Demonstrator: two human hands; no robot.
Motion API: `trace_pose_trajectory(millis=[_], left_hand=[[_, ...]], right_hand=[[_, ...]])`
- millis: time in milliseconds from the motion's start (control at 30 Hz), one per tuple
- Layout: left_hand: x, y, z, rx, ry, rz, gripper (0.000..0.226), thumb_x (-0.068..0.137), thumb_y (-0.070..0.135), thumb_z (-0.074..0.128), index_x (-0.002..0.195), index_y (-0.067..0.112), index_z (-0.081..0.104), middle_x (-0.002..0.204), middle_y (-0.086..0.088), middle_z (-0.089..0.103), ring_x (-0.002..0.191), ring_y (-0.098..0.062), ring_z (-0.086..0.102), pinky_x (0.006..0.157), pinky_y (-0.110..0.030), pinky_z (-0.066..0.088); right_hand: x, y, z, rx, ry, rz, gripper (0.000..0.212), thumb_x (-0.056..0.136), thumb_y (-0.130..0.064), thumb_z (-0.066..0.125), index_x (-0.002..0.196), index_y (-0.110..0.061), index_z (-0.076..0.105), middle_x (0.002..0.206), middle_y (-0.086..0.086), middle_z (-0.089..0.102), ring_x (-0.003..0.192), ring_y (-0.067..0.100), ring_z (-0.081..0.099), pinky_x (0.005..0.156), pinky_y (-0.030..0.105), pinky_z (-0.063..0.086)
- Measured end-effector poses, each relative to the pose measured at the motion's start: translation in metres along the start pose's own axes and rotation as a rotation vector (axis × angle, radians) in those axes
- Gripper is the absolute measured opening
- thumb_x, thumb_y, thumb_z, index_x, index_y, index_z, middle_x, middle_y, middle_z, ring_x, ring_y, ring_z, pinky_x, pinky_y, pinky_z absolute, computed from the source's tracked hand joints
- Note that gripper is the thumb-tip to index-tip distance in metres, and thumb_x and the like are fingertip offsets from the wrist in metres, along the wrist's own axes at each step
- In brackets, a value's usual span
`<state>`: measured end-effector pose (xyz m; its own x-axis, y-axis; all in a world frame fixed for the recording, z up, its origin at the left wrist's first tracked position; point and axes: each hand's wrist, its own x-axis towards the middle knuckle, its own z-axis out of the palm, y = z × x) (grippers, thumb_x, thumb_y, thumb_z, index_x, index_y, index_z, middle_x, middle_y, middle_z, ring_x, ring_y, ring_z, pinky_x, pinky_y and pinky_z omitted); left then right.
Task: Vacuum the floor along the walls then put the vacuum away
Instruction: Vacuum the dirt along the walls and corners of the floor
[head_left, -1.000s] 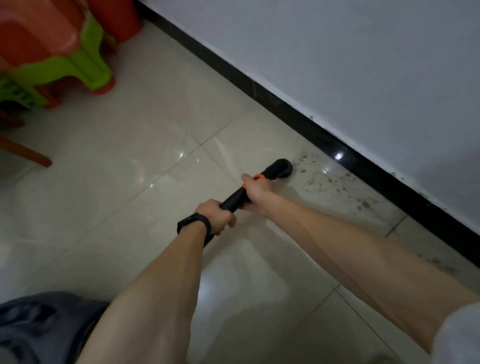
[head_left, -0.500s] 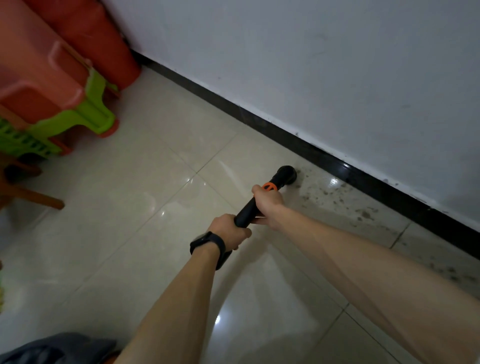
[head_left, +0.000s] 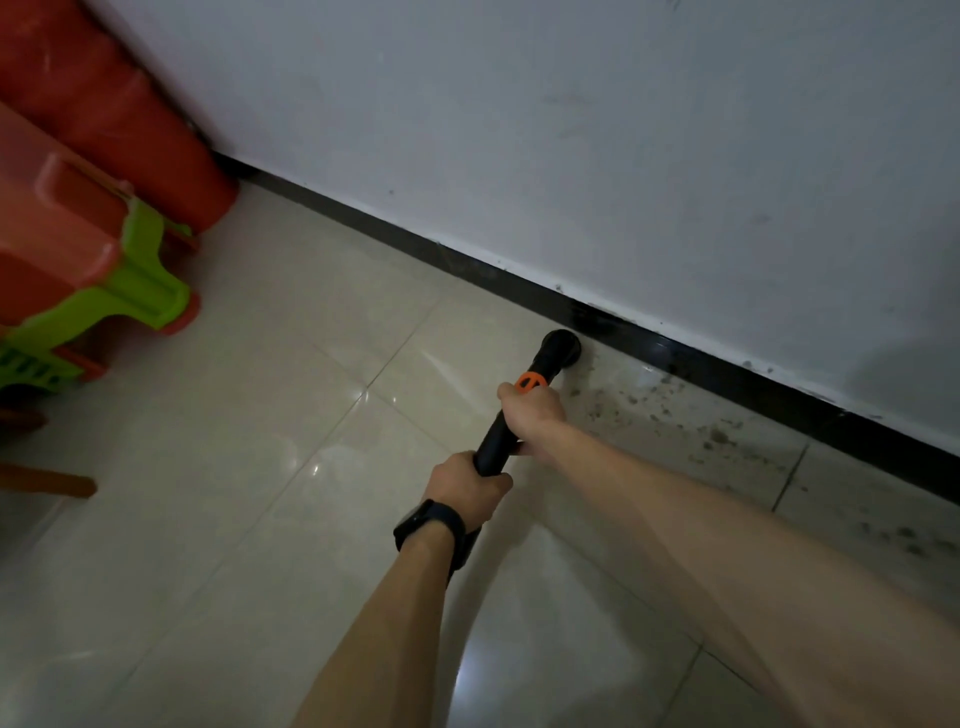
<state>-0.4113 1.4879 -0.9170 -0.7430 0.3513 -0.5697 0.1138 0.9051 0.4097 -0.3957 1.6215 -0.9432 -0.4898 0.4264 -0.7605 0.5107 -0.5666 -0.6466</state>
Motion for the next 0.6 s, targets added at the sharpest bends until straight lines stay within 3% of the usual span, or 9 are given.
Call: trace_pose_trajectory(millis=[133, 267, 367, 500, 600], left_hand=[[0.005, 0.006, 0.007, 0.076, 0.045, 0.026, 0.016, 0.080, 0.031, 0.063, 0.094, 0.028, 0.056, 0.080, 0.001, 0.065, 0.068, -0.018, 0.066, 0.062, -0.031, 0.056], [0.008, 0.006, 0.013, 0.121, 0.049, 0.031, 0.016, 0.082, 0.029, 0.061, 0.097, 0.026, 0.056, 0.082, 0.001, 0.063, 0.070, -0.017, 0.063, 0.064, -0.031, 0.055], [0.005, 0.000, 0.013, 0.147, 0.042, 0.057, 0.013, 0.080, 0.032, 0.061, 0.091, 0.029, 0.053, 0.083, 0.001, 0.063, 0.072, -0.019, 0.064, 0.071, -0.037, 0.058], [-0.009, -0.019, 0.008, 0.211, 0.040, 0.089, 0.016, 0.078, 0.040, 0.062, 0.083, 0.034, 0.049, 0.078, 0.006, 0.061, 0.067, -0.014, 0.061, 0.057, -0.028, 0.049], [-0.022, -0.044, -0.003, 0.264, 0.053, 0.105, 0.018, 0.075, 0.045, 0.062, 0.081, 0.033, 0.051, 0.074, 0.008, 0.062, 0.064, -0.012, 0.061, 0.055, -0.025, 0.047]], right_hand=[[0.011, 0.000, -0.003, 0.095, 0.025, -0.002, 0.047, 0.094, -0.030, 0.062, 0.131, -0.003, 0.053, 0.110, 0.016, 0.070, 0.094, 0.032, 0.072, 0.082, 0.050, 0.064], [0.020, 0.005, -0.004, 0.183, 0.029, 0.017, 0.043, 0.095, -0.025, 0.065, 0.131, -0.005, 0.052, 0.092, 0.009, 0.069, 0.064, 0.023, 0.073, 0.058, 0.034, 0.059], [0.024, 0.002, -0.006, 0.200, 0.057, 0.007, 0.027, 0.097, -0.025, 0.063, 0.117, -0.009, 0.054, 0.087, 0.005, 0.068, 0.054, 0.017, 0.072, 0.051, 0.026, 0.053], [0.023, -0.005, -0.011, 0.267, 0.049, 0.044, 0.009, 0.102, -0.019, 0.057, 0.098, -0.011, 0.053, 0.083, 0.006, 0.064, 0.051, 0.018, 0.069, 0.063, 0.035, 0.061], [0.010, 0.005, -0.002, 0.185, 0.010, 0.076, 0.010, 0.103, -0.020, 0.055, 0.102, -0.010, 0.053, 0.088, 0.006, 0.064, 0.048, 0.015, 0.070, 0.054, 0.031, 0.058]])
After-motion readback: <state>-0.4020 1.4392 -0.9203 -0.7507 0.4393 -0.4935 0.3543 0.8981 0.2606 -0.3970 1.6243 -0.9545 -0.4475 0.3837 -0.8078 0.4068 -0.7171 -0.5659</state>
